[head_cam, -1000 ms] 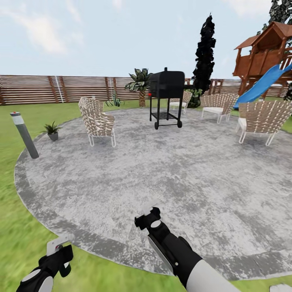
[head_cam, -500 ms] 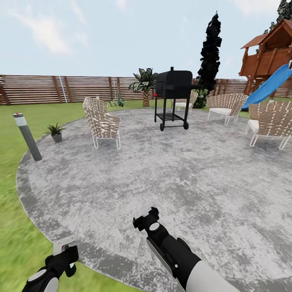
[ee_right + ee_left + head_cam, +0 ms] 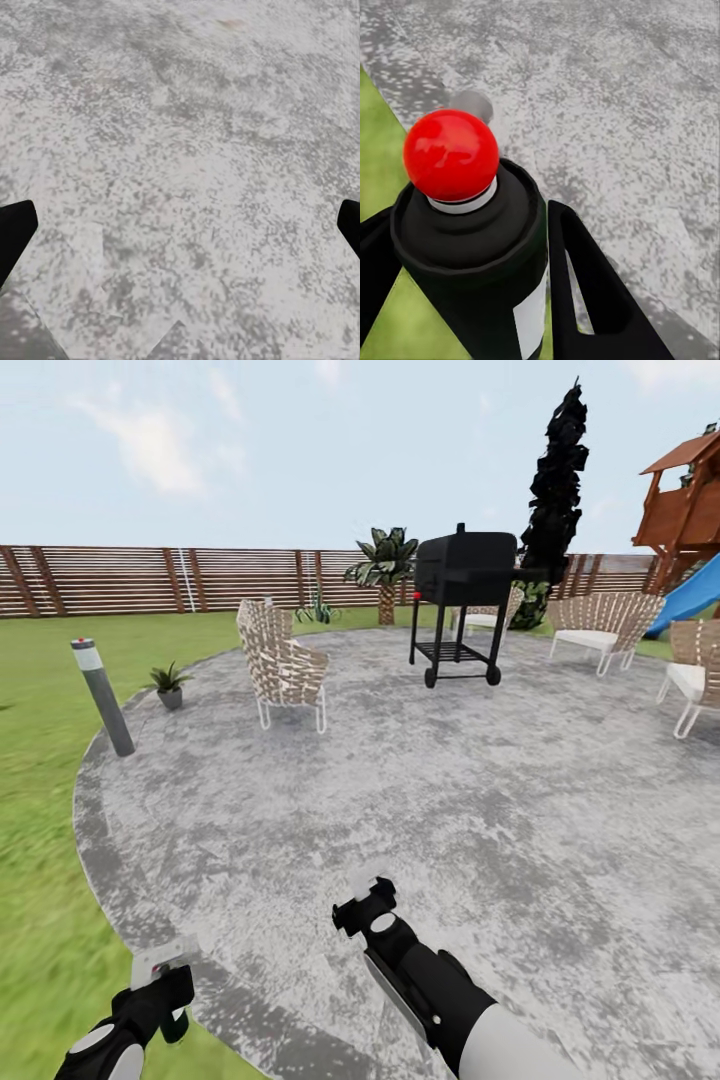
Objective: Pick up the pesticide atomizer in the garden and spray insectifuge to fully cover both potted plants in the garden.
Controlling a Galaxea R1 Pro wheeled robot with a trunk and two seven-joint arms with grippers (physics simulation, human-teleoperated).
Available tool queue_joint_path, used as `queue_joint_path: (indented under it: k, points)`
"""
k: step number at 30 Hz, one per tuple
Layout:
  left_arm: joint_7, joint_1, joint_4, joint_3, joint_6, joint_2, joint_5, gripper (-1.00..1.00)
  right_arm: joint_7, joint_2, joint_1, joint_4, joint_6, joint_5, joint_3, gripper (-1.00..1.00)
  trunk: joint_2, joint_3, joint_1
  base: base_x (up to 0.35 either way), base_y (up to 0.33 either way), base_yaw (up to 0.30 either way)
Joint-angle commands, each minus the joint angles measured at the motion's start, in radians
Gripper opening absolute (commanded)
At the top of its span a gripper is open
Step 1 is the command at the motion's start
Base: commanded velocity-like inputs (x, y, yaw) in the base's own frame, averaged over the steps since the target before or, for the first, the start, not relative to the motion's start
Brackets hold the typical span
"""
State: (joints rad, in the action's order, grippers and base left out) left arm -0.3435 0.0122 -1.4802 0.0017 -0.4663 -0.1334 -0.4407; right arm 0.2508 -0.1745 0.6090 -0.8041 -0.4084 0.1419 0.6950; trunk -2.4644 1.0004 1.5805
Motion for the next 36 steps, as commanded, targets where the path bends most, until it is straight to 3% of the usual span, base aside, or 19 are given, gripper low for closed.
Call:
queue_joint_path:
  k: [1, 33, 36]
  points:
    - [0.000, 0.000, 0.000, 0.000, 0.000, 0.000, 0.000, -1.00, -0.001, 0.000, 0.000, 0.003, 0.004, 0.000, 0.000, 1.00, 0.000, 0.000, 0.000, 0.285, 0.183, 0.000]
    - [0.000, 0.000, 0.001, 0.000, 0.000, 0.000, 0.002, -1.00, -0.002, 0.000, 0.001, -0.017, 0.017, 0.013, -0.010, 1.00, 0.000, 0.000, 0.000, 0.298, 0.137, 0.039]
    - [0.000, 0.000, 0.001, 0.000, 0.000, 0.000, 0.002, -1.00, 0.072, 0.000, 0.004, -0.014, 0.022, 0.006, -0.006, 1.00, 0.000, 0.000, 0.000, 0.313, 0.123, 0.000]
